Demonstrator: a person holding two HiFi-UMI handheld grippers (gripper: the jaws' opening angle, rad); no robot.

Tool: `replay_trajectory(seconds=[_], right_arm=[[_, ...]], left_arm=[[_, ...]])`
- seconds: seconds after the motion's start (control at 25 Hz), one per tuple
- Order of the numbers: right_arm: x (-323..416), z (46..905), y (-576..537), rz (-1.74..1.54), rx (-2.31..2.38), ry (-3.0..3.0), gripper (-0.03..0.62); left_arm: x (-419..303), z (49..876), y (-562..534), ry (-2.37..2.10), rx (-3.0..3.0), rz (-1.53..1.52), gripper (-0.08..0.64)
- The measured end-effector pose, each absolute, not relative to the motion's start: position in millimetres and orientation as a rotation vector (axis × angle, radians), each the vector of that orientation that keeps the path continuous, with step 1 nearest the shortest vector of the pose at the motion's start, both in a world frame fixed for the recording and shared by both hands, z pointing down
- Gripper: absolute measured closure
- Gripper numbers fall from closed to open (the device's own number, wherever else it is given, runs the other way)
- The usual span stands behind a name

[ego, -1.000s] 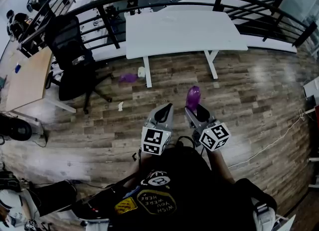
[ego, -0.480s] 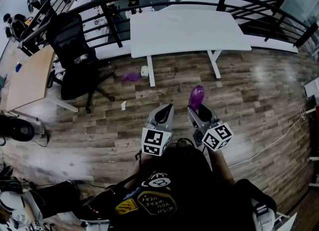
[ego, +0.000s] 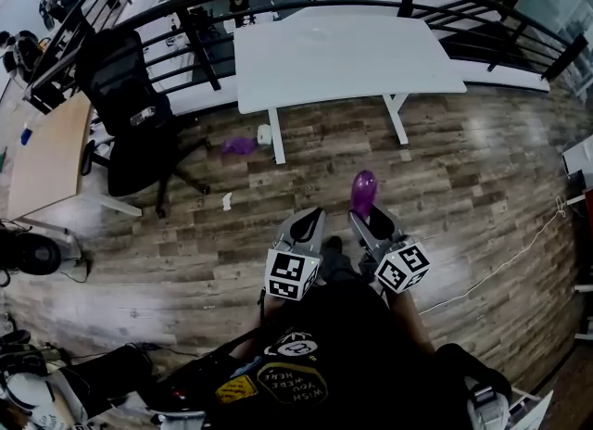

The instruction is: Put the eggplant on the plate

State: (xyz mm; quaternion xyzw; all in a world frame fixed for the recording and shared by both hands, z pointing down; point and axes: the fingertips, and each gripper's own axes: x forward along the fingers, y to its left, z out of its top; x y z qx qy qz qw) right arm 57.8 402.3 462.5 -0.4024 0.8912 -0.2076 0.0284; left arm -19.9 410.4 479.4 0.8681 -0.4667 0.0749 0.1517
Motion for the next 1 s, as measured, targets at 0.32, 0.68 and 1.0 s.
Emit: replay_trajectory(seconds=[0.32,0.68,1.0], right_arm=[[82.6,433.6,324.4,-0.525,-1.204,2.729,0.413],[111.7,435.3,267.7,-0.543,-1.011,2.772,0.414],[105.6,448.5,225.4,-0.647,-1.006,2.754,0.414]], left_arm=[[8.6,458.4,326.0,-1.363,2.555,0.193,0.555],[53.1,459.9,269.6,-1.371,2.536,0.200,0.555],[48.4,472.9,224.2,-1.359,2.499,0.256,0.555]])
